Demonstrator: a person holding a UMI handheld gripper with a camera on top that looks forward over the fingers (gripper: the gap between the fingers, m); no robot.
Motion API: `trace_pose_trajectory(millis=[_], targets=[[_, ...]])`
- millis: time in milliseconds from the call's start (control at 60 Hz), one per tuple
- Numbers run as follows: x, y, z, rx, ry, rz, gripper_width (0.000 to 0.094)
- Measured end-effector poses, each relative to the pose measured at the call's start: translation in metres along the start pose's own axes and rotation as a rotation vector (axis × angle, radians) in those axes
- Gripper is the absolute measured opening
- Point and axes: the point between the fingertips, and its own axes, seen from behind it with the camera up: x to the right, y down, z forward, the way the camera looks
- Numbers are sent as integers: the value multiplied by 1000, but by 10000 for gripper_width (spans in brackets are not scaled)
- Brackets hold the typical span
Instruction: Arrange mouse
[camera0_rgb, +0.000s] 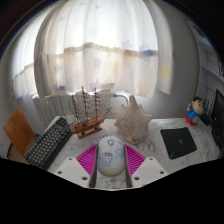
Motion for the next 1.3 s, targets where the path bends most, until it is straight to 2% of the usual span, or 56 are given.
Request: trace_pose_trajectory(millis=[133, 250, 333, 450, 683, 850, 883, 933, 950, 983, 1050, 1300], targets=[[91, -56, -22, 51, 42, 41, 402], [194, -79, -10, 81, 119, 5, 403], [264, -67, 19, 56, 157, 6, 403], [342, -24, 74, -35, 161, 0, 403], [402, 62, 152, -160, 94, -1, 407], [401, 73, 166, -166, 31, 17, 511], [400, 74, 166, -175, 23, 14, 592], [400, 73, 160, -190, 15, 14, 851], [401, 72, 157, -193, 19, 16, 869], [404, 69, 149, -199, 31, 19, 820], [405, 60, 120, -200, 40, 24, 852], [401, 32, -49, -215, 21, 10, 849]])
